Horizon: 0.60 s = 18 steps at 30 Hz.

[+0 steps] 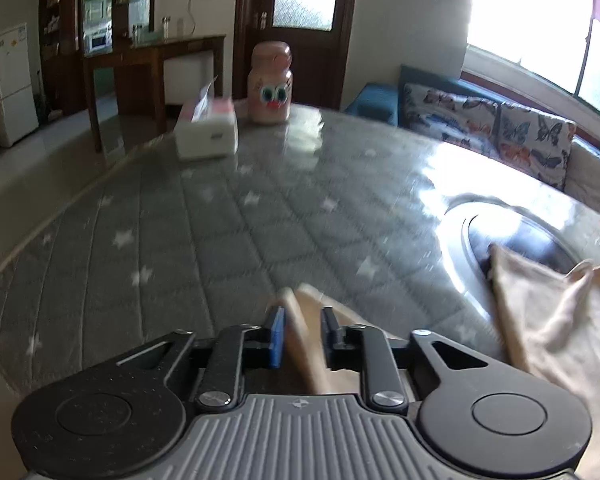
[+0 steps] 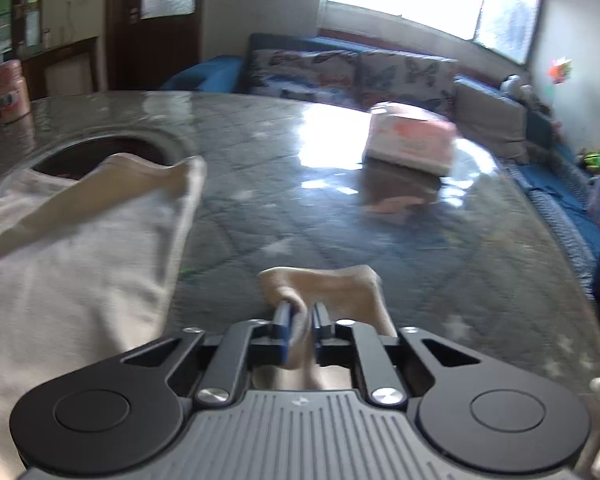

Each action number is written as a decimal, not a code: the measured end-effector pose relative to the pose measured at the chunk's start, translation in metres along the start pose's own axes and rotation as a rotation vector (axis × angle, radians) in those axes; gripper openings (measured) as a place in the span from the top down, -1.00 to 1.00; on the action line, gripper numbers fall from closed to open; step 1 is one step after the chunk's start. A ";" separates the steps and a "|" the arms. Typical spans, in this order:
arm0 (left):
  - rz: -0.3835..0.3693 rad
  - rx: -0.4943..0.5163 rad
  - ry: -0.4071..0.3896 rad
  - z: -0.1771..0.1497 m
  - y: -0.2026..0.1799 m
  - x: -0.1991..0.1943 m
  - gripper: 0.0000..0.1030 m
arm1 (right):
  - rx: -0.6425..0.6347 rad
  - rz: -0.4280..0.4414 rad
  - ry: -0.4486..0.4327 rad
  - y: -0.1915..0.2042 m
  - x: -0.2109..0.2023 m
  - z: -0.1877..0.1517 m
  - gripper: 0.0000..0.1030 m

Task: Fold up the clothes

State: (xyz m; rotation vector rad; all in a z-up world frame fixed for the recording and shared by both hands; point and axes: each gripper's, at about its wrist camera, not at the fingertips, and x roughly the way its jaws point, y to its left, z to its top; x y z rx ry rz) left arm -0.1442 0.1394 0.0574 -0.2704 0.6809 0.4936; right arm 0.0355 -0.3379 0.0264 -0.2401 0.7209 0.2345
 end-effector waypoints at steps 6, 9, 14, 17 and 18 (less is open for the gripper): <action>-0.059 0.046 -0.030 0.013 -0.022 0.003 0.37 | 0.105 -0.146 -0.045 -0.046 -0.038 -0.023 0.90; -0.093 0.061 -0.023 0.016 -0.035 0.009 0.33 | 0.149 -0.205 -0.033 -0.064 -0.053 -0.040 0.90; -0.145 0.093 -0.006 0.018 -0.058 0.020 0.24 | 0.230 -0.302 0.006 -0.095 -0.068 -0.069 0.81; -0.174 0.121 0.010 0.019 -0.077 0.029 0.23 | 0.238 -0.245 -0.033 -0.093 -0.076 -0.067 0.49; -0.183 0.128 0.015 0.019 -0.083 0.031 0.23 | 0.249 -0.212 -0.048 -0.092 -0.075 -0.063 0.48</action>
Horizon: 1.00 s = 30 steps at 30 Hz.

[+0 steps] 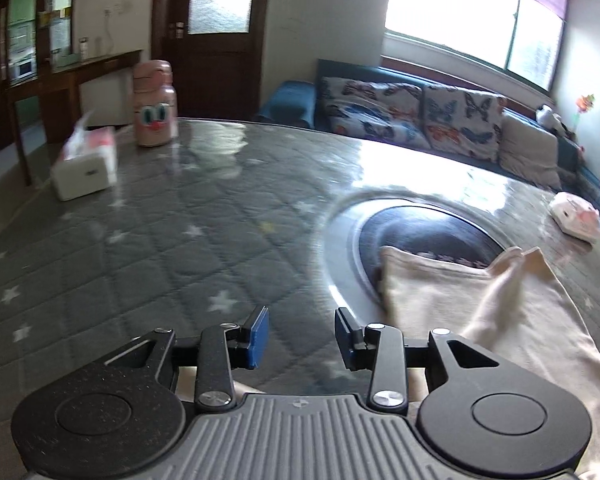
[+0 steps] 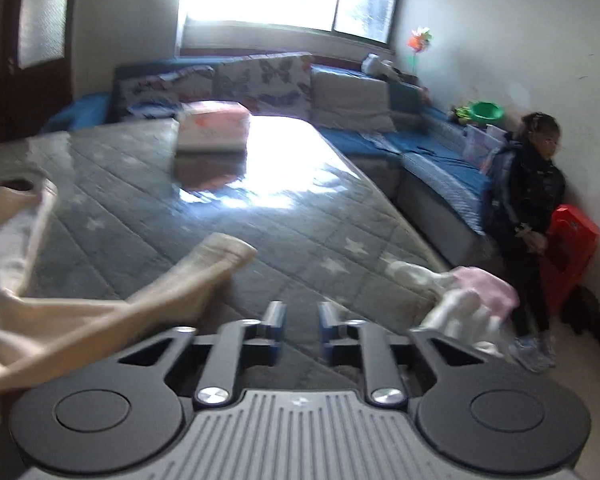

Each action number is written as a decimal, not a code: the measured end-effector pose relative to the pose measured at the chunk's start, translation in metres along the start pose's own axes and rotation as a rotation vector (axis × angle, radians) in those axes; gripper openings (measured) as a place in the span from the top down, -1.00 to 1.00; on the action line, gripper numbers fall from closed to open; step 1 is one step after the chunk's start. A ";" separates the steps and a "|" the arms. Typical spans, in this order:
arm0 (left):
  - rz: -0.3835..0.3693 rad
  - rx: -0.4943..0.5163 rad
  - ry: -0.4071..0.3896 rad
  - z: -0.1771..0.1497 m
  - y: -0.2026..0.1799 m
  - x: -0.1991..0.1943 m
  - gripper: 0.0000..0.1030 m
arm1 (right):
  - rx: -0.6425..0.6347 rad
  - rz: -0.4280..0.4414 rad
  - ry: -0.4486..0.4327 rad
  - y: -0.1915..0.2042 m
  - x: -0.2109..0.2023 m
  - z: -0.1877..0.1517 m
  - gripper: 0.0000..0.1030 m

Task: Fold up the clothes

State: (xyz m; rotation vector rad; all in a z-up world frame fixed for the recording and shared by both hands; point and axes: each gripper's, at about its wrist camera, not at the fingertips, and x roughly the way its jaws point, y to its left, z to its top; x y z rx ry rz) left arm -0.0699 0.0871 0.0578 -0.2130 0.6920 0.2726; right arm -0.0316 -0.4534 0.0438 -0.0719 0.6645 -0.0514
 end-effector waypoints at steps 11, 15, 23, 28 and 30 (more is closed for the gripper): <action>-0.047 0.047 0.045 0.010 -0.040 0.032 0.09 | 0.139 0.168 0.055 0.014 0.038 0.011 0.82; -0.058 0.044 0.064 0.012 -0.047 0.045 0.09 | 0.084 0.088 0.005 0.009 0.018 0.005 0.95; -0.054 0.118 0.079 0.016 -0.063 0.076 0.09 | 0.056 -0.088 0.071 -0.017 0.004 -0.011 0.58; -0.054 0.146 0.073 0.022 -0.066 0.095 0.09 | 0.005 0.024 0.036 -0.001 0.001 0.015 0.28; -0.081 0.167 0.067 0.022 -0.067 0.100 0.12 | -0.031 0.113 0.036 0.017 0.008 0.030 0.27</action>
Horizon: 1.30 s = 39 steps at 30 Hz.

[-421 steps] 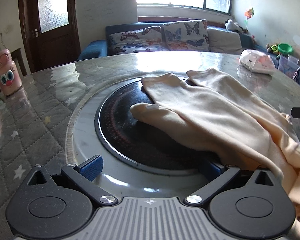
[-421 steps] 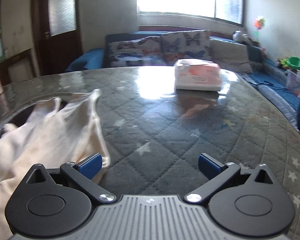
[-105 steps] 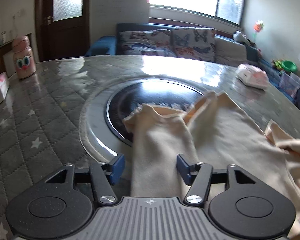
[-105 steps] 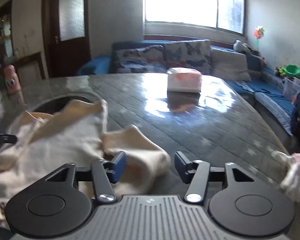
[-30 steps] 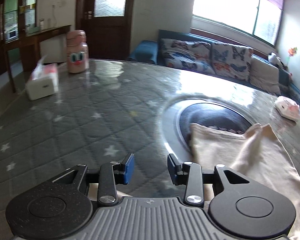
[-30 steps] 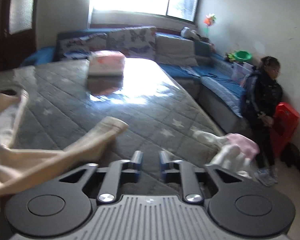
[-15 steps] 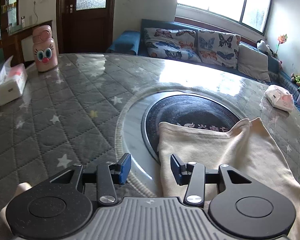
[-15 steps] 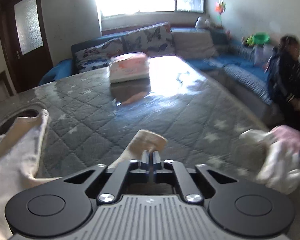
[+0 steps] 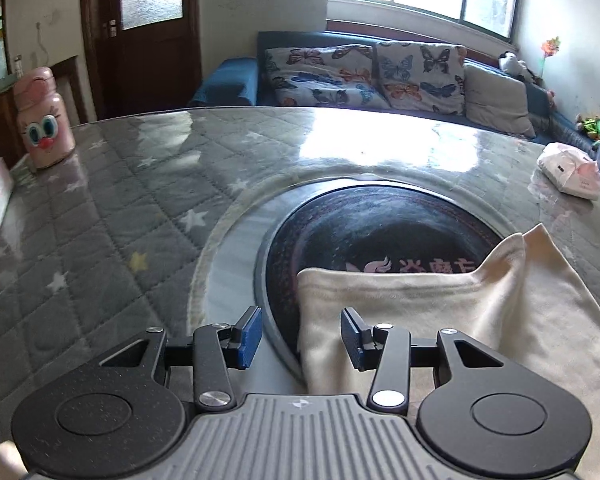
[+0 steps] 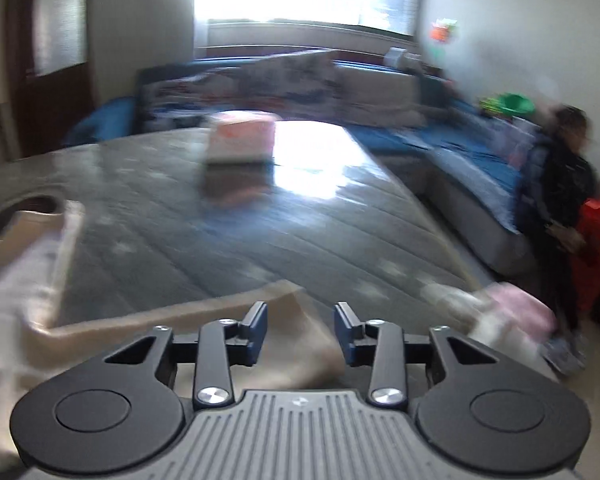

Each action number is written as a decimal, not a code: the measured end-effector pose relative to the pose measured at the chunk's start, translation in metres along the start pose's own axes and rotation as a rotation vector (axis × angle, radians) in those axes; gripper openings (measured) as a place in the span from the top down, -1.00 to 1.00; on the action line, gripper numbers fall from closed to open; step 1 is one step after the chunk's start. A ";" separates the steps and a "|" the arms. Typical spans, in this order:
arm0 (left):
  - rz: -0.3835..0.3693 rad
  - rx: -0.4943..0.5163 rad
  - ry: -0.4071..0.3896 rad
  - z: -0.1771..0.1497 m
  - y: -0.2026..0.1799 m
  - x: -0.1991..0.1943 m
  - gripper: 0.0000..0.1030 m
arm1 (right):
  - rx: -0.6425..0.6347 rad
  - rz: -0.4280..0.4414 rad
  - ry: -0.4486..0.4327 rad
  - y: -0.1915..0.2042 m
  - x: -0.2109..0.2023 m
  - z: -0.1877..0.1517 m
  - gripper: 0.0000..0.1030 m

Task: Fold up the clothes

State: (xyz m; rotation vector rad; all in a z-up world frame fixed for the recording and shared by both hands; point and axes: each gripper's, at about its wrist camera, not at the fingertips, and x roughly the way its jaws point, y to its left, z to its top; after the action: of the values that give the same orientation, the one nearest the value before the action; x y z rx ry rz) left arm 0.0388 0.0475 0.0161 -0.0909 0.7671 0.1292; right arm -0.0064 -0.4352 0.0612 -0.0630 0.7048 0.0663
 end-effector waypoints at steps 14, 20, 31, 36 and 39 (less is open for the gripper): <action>-0.018 0.049 -0.075 0.021 0.008 0.012 0.88 | -0.227 0.411 0.091 0.144 0.098 0.080 0.29; -0.032 0.063 -0.067 0.027 0.009 0.026 0.87 | -0.240 0.399 0.140 0.178 0.148 0.093 0.40; -0.029 0.069 -0.070 0.033 0.007 0.047 0.64 | -0.311 0.274 0.064 0.191 0.158 0.096 0.61; -0.004 0.021 -0.086 0.028 0.025 0.021 0.30 | -0.359 0.319 0.038 0.189 0.128 0.091 0.23; 0.013 -0.024 -0.088 0.018 0.039 -0.002 0.17 | -0.409 0.373 0.028 0.196 0.102 0.075 0.13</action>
State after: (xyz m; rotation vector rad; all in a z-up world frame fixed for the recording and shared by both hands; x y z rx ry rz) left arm 0.0440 0.0881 0.0286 -0.1023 0.6785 0.1542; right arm 0.1039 -0.2303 0.0452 -0.3248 0.7160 0.5680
